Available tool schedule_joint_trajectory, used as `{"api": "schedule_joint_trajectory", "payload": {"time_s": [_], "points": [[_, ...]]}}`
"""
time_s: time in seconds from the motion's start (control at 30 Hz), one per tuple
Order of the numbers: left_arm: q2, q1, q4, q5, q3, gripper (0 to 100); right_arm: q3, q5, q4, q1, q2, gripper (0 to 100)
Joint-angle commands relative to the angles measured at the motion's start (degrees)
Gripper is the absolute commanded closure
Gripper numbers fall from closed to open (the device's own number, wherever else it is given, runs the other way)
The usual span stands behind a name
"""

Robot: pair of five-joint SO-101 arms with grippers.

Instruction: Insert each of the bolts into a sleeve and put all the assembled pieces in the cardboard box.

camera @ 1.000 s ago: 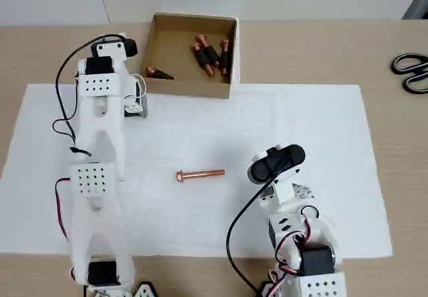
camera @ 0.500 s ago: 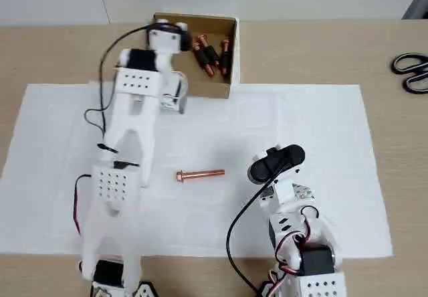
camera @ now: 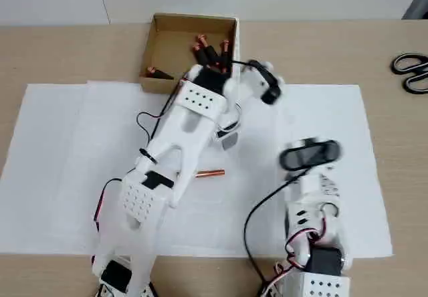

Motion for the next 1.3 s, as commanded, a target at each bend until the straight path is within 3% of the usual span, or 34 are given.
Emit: {"api": "schedule_joint_trajectory", "payload": {"time_s": [0.0, 0.27, 0.53, 0.87, 1.27], "points": [[-4.7, 3.8, 1.1, -5.5, -0.5, 99, -0.1, -2.6, -1.5, 5.0, -0.3, 99.4], [-2.0, 6.6, -0.4, -9.5, -0.7, 99, -0.1, -2.6, -1.3, 5.8, -0.3, 99.4], [1.8, 6.5, -0.4, -8.9, -0.6, 81, -0.1, -2.6, -1.2, 5.8, -0.3, 99.4], [2.2, 6.6, -0.2, -6.6, -9.3, 81, -0.1, -2.8, -0.9, 5.5, -0.3, 99.1], [2.3, 6.6, 0.9, -6.5, -9.3, 81, 0.0, -2.8, -0.8, 5.5, -0.3, 99.1]]}}
